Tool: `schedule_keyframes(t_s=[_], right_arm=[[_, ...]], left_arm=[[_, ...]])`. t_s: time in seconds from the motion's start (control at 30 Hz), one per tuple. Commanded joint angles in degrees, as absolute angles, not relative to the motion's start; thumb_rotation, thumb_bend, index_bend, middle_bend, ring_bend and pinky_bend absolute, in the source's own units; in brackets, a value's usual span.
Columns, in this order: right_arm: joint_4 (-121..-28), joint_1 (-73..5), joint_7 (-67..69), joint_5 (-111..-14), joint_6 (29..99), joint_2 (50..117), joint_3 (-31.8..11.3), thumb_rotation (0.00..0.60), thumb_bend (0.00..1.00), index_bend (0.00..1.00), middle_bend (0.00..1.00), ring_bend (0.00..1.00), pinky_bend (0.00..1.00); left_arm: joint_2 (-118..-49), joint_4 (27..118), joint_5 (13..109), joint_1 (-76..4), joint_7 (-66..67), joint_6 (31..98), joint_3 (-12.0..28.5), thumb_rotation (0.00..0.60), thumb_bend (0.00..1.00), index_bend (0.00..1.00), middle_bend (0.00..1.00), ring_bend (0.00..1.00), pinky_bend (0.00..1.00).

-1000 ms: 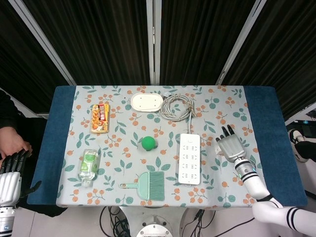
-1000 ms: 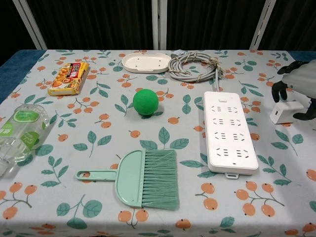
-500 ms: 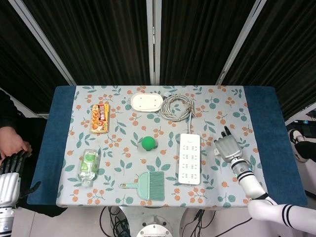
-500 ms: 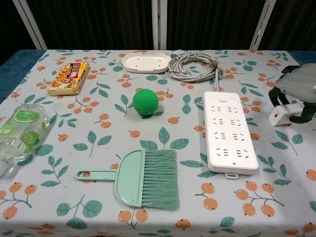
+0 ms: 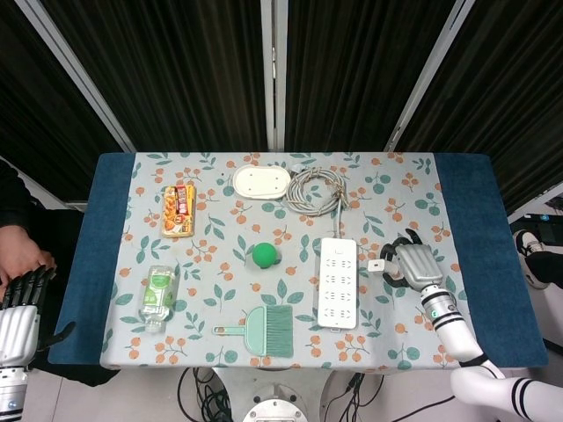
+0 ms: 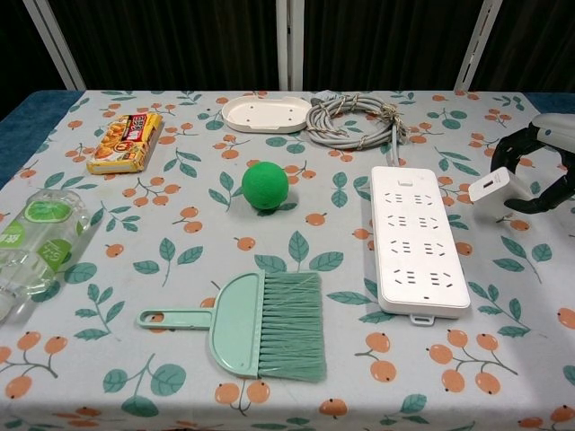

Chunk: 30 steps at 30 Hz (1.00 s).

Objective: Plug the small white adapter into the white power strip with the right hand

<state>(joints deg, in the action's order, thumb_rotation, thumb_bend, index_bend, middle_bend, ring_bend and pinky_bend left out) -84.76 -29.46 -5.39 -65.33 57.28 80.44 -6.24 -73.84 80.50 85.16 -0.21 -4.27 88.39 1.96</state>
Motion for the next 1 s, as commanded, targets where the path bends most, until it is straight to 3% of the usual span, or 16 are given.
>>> schedule_keyframes(t_s=[0.03, 0.53, 0.8, 1.0], right_arm=[[-78.6, -26.5, 10.7, -70.1, 56.7, 83.6, -7.4, 0.6, 0.29, 0.65, 0.53, 0.23, 0.0], [-63.7, -27.5, 33.4, -79.5, 55.5, 91.2, -6.2, 0.6, 0.3, 0.66, 0.53, 0.23, 0.0], [-62.1, -27.2, 33.9, -80.9, 56.6, 91.1, -5.4, 0.6, 0.3, 0.63, 0.39, 0.07, 0.0], [-62.1, -26.7, 32.9, -80.9, 57.2, 90.5, -5.1, 0.6, 0.26, 0.58, 0.35, 0.03, 0.0]], left_arm=[[-73.9, 80.5, 85.2, -0.3, -4.2, 88.3, 1.9, 0.6, 0.14, 0.04, 0.0, 0.0, 0.0], [-74.0, 80.3, 85.3, -0.2, -4.7, 88.2, 1.8, 0.6, 0.14, 0.04, 0.0, 0.0, 0.0], [-74.1, 80.0, 85.4, -0.2, -5.2, 88.1, 1.7, 0.6, 0.14, 0.04, 0.0, 0.0, 0.0], [-74.0, 79.9, 85.4, -0.2, -5.4, 88.0, 1.6, 0.6, 0.14, 0.04, 0.0, 0.0, 0.0]])
